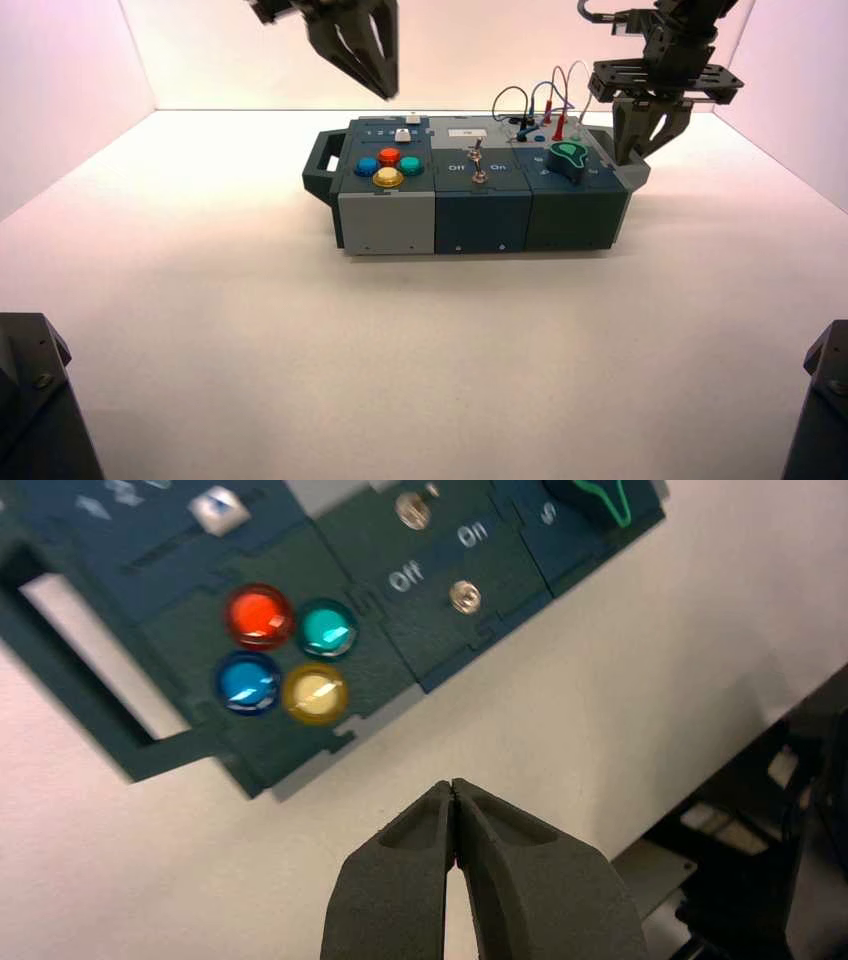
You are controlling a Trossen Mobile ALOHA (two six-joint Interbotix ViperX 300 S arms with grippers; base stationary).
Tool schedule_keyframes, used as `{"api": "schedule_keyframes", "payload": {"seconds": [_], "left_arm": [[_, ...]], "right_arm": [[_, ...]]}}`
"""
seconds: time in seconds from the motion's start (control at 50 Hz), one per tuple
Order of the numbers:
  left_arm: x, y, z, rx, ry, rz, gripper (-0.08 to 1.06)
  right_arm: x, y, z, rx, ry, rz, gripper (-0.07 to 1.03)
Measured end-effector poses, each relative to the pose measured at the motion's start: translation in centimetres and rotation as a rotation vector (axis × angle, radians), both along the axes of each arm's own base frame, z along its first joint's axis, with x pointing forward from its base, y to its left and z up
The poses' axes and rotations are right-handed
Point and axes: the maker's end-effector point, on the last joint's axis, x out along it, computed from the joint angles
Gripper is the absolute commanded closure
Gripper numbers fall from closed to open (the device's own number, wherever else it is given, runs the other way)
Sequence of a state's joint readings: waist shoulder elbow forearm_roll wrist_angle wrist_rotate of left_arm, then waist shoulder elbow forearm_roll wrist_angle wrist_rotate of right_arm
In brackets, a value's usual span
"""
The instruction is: Flip the bottom switch on with the left gripper.
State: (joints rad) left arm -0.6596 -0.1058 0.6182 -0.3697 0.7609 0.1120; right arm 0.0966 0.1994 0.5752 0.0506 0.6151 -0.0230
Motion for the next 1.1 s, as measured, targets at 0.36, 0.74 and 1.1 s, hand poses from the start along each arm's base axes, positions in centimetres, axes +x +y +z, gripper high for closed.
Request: {"api": "schedule_keyframes", "payload": {"seconds": [0.36,0.74,1.1], "left_arm": [[0.9,-3.2,-3.6,0.047,0.063,-0.046,1.01],[3.2,-5.3,-5.8,0.063,0.082,-0.048,1.01],[4.4,-6.5,-7.5,0.071,0.107,-0.044,1.01]], "right_arm": [[0.0,0.1,-0.1,-0.001,0.003,0.005,0.99],[0.0,0.0,-0.2,-0.001,0.007,0.005,0.99],[0.0,0.1,-0.2,-0.002,0.007,0.011,0.99]]}}
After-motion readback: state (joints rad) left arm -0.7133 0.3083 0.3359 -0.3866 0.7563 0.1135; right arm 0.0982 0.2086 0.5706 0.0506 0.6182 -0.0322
